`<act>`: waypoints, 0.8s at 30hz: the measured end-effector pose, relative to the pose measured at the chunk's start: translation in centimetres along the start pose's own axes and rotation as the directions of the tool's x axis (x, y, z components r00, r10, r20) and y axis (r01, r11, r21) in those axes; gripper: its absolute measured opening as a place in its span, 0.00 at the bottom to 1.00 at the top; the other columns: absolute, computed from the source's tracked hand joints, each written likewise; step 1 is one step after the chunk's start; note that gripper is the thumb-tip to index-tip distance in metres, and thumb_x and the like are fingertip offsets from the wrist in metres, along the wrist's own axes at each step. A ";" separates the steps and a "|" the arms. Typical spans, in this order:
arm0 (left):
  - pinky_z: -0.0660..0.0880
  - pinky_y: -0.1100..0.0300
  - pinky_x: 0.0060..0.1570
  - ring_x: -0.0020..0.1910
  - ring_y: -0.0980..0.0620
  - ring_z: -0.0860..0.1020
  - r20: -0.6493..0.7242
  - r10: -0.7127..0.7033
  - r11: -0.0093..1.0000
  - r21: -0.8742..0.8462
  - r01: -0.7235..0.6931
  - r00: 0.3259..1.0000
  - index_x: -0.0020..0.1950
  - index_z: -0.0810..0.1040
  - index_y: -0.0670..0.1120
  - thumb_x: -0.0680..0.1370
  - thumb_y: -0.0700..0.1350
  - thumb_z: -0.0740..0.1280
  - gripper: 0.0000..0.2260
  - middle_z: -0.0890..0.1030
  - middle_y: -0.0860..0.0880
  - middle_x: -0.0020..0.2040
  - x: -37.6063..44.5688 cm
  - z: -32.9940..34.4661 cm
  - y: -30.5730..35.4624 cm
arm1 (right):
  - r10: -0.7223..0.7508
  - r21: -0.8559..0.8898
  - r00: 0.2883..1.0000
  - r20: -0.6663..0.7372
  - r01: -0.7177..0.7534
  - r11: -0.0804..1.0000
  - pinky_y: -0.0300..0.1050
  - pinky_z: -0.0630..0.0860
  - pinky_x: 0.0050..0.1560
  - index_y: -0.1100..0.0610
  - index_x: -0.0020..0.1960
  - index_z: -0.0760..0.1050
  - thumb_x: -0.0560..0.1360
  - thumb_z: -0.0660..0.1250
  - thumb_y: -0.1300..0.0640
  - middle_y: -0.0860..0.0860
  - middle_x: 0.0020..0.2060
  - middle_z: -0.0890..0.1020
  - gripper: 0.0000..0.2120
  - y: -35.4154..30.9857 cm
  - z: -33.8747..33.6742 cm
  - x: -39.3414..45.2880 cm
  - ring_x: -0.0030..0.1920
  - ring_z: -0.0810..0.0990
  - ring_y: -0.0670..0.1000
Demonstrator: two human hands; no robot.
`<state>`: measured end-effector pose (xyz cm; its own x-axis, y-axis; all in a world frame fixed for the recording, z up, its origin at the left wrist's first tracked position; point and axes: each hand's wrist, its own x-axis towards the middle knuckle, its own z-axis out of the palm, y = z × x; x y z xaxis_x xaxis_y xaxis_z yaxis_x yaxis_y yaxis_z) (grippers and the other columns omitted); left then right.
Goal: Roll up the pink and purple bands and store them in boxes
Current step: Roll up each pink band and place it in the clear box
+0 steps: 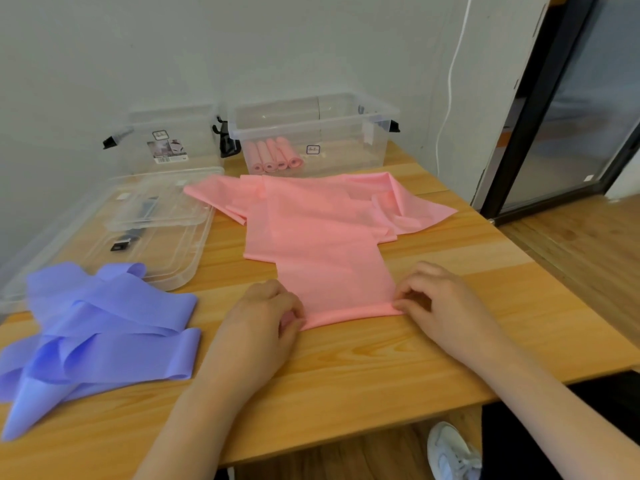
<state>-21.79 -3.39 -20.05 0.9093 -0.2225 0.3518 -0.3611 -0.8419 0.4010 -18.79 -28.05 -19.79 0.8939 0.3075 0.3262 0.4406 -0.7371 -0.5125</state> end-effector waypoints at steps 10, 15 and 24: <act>0.68 0.61 0.37 0.35 0.56 0.71 -0.025 -0.088 0.995 -0.042 0.087 0.996 0.45 0.76 0.50 0.73 0.42 0.68 0.04 0.77 0.53 0.37 -0.2 0.0 0.4 | 0.023 0.020 1.000 0.008 -0.023 1.000 0.28 0.68 0.46 0.50 0.44 0.79 0.72 0.68 0.61 0.42 0.39 0.78 0.06 0.2 0.2 -0.1 0.42 0.74 0.39; 0.65 0.71 0.38 0.36 0.60 0.69 0.011 -0.026 0.999 -0.026 0.026 1.000 0.43 0.80 0.50 0.70 0.44 0.73 0.04 0.75 0.54 0.42 -0.2 -0.2 0.4 | -0.029 0.034 0.997 0.075 0.026 0.999 0.31 0.68 0.46 0.52 0.40 0.80 0.69 0.72 0.59 0.42 0.40 0.76 0.03 0.2 -0.2 0.1 0.45 0.74 0.40; 0.66 0.67 0.35 0.36 0.56 0.71 -0.001 -0.098 0.995 -0.032 0.098 0.995 0.45 0.77 0.49 0.74 0.46 0.68 0.02 0.76 0.55 0.36 -0.3 -0.4 1.0 | 0.018 0.029 0.998 0.061 -0.020 0.999 0.25 0.66 0.45 0.51 0.45 0.80 0.73 0.67 0.61 0.39 0.39 0.76 0.06 0.1 0.2 0.1 0.42 0.73 0.36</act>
<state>-22.53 -3.97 -19.44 0.9400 -0.1384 0.3119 -0.2770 -0.8433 0.4606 -18.63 -27.96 -19.97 0.9052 0.3299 0.2680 0.4247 -0.7253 -0.5418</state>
